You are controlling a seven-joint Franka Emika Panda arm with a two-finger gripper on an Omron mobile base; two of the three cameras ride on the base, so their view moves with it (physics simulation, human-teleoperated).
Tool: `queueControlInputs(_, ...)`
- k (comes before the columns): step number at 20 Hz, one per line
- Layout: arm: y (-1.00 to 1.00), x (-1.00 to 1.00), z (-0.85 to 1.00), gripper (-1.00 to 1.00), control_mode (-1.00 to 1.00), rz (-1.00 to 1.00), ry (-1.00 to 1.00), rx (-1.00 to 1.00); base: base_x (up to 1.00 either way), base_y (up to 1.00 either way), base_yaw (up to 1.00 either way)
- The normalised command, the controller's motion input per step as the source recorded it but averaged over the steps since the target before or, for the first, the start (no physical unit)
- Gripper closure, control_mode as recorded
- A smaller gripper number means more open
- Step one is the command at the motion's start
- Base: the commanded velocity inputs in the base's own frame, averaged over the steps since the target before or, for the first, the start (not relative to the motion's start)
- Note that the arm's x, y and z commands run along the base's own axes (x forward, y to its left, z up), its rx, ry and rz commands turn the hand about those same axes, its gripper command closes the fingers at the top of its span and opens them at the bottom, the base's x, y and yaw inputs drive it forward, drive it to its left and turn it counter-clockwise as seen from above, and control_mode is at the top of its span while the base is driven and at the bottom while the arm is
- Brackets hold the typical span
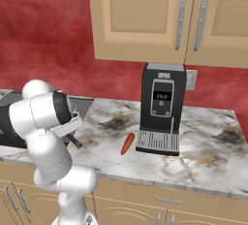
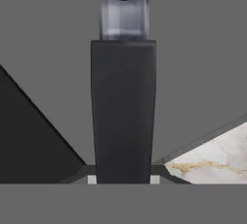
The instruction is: Place both pans onto different burners. Then place the carrot and the fish on different pans.
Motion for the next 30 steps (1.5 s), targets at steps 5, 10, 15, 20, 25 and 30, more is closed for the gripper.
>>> queueControlInputs(5, -0.18, -0.21, 0.00, 1.00, -1.00, 0.04, 0.08, 0.00, 0.00, 0.00, 0.00)
queueControlInputs(10, 0.00, 0.00, -0.09, -1.00, -1.00, 0.02, 0.00, -0.02, 0.00, 0.00, 0.00)
queueControlInputs(15, 0.00, 0.00, -0.02, -1.00, -1.00, 0.02, 0.00, -0.01, 0.00, 0.00, 0.00)
queueControlInputs(20, -0.02, 0.00, 0.10, -1.00, -1.00, 0.06, 0.00, 0.00, 0.00, 0.00, 0.00)
queueControlInputs(25, -0.01, 0.00, 0.34, -1.00, -1.00, 0.09, 0.00, 0.04, 0.00, 0.00, 0.00)
queueControlInputs(30, -0.04, -0.07, 0.55, -1.00, -1.00, 0.11, 0.00, 0.09, 0.00, 0.00, 0.00)
